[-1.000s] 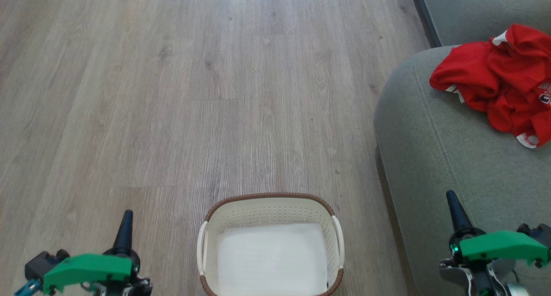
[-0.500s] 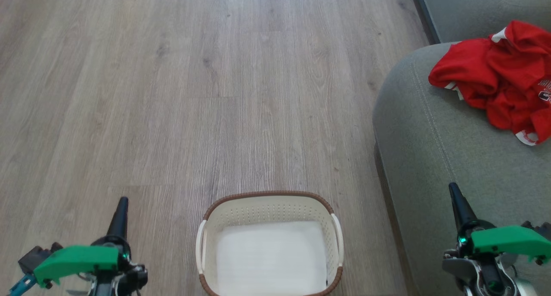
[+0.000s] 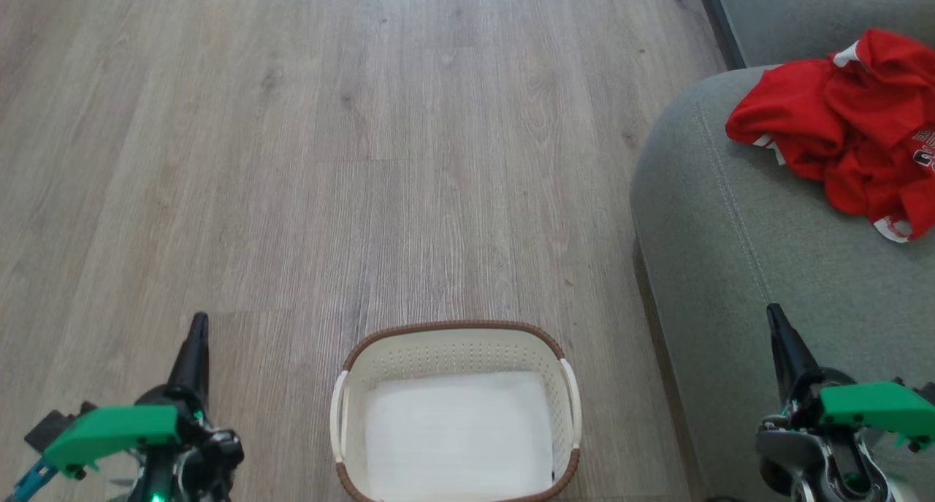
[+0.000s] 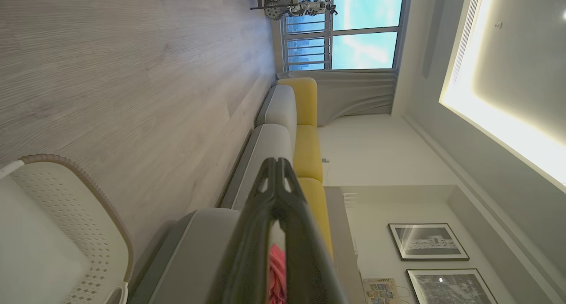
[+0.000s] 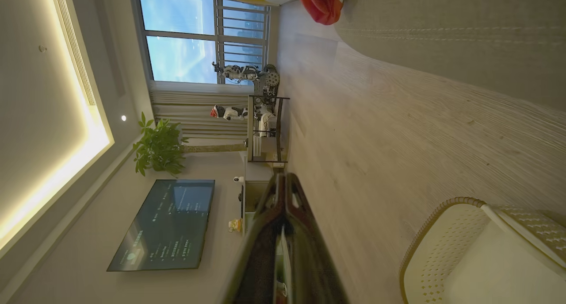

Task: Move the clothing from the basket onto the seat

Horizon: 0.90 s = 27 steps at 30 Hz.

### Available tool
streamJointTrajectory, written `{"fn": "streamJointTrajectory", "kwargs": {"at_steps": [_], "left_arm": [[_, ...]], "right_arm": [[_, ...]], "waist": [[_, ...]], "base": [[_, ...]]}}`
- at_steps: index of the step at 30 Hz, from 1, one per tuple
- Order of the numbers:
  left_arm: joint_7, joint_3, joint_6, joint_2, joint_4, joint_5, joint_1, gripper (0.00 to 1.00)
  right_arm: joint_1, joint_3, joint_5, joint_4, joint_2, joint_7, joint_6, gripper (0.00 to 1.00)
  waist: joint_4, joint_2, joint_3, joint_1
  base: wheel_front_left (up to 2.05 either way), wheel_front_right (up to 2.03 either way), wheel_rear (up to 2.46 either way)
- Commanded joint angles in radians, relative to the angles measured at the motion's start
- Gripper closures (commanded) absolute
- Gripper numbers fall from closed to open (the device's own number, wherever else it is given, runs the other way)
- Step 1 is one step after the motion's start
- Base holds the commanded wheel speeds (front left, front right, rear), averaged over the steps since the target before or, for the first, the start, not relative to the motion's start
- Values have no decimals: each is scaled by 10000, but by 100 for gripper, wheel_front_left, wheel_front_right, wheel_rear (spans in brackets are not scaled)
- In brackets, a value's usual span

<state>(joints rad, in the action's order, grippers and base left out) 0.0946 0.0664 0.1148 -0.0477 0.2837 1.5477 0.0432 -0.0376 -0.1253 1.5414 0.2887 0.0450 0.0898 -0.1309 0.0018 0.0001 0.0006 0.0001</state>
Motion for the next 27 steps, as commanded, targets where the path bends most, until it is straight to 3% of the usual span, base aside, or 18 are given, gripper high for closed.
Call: {"fn": "streamJointTrajectory", "kwargs": {"at_steps": [1, 27], "left_arm": [[108, 412, 99, -39, -375, 304, 585, 100], [188, 476, 159, -26, -382, 607, 651, 100]], "right_arm": [[-672, 142, 346, -413, 53, 151, 2, 100], [-704, 115, 673, -438, 52, 234, 2, 100]], "waist": [[-6, -1, 8, -1], [-18, -1, 24, -1]], "base": [[0, 0, 0], [0, 0, 0]]}}
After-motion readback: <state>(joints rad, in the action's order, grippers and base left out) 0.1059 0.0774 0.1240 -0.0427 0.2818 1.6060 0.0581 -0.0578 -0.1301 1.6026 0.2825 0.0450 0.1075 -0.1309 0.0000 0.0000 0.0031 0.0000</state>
